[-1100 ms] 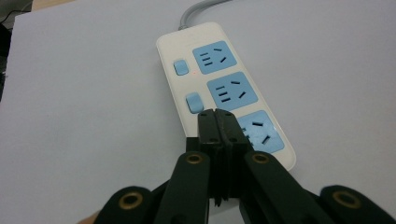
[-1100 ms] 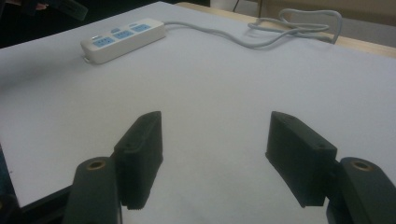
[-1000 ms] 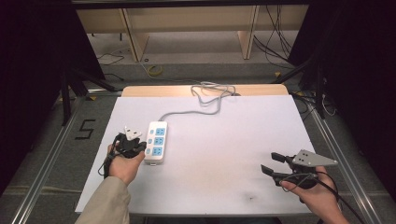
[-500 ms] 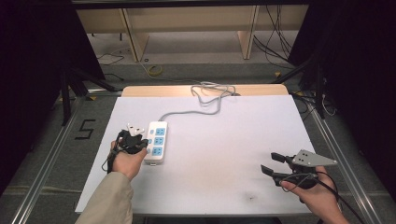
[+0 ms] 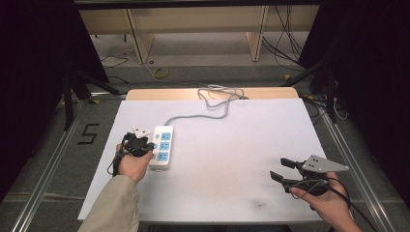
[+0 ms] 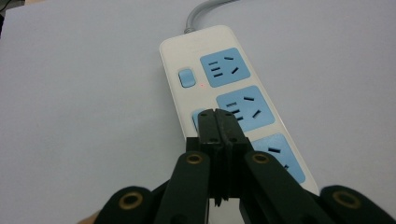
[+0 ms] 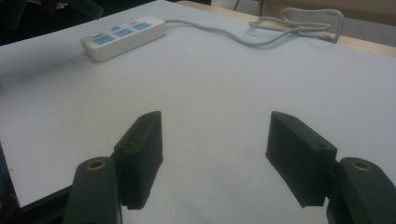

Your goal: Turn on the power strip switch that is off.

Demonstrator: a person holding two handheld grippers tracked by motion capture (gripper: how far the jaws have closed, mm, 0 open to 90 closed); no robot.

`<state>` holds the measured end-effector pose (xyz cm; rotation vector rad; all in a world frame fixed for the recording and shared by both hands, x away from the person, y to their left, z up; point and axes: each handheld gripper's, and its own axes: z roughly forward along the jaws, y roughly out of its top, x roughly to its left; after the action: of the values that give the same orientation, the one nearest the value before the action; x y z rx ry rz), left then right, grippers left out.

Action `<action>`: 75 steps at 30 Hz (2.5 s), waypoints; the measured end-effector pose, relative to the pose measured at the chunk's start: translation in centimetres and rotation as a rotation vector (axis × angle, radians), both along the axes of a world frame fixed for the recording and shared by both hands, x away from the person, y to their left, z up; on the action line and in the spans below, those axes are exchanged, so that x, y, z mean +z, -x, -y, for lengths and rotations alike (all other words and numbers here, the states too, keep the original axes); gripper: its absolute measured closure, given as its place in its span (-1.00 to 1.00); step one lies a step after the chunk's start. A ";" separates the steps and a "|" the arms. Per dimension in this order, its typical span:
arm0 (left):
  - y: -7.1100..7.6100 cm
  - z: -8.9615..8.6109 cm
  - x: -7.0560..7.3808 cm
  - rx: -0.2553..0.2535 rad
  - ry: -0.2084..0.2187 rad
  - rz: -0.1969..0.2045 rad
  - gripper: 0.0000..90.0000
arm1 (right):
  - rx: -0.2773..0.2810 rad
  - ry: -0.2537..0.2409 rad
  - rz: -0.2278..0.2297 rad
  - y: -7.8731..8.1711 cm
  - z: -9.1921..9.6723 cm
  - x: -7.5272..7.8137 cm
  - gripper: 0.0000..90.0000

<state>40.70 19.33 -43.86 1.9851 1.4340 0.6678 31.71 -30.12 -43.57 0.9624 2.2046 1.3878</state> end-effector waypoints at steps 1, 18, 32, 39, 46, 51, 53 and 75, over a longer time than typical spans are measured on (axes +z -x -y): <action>0.0 0.0 0.0 -0.001 -0.001 -0.002 0.99 | 0.001 0.001 0.002 0.0 0.0 0.0 -0.19; -1.1 -0.1 -0.4 0.013 0.012 -0.018 0.99 | 0.002 0.005 0.000 0.0 0.0 0.0 -0.19; -2.0 0.1 -0.9 0.018 0.017 -0.033 0.99 | 0.002 0.005 -0.001 0.0 0.0 0.0 -0.19; -2.3 0.1 -1.1 0.024 0.015 -0.040 0.99 | 0.001 0.003 -0.001 0.0 -0.1 0.0 -0.20; -2.6 0.2 -1.3 0.026 0.016 -0.045 1.00 | 0.001 0.003 0.000 0.0 -0.1 0.0 -0.20; -2.7 0.1 -1.3 0.030 0.014 -0.053 1.00 | 0.002 0.004 -0.001 0.0 -0.1 0.0 -0.20; -2.7 0.1 -1.3 0.030 0.015 -0.055 0.99 | 0.002 0.003 -0.002 0.0 -0.1 0.0 -0.20; -3.2 0.2 -1.7 0.035 0.021 -0.071 1.00 | 0.007 0.004 0.000 0.0 -0.2 0.0 -0.20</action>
<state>43.88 19.11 -45.59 1.9895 1.5146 0.6003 31.71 -29.96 -43.62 0.9545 2.2112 1.3864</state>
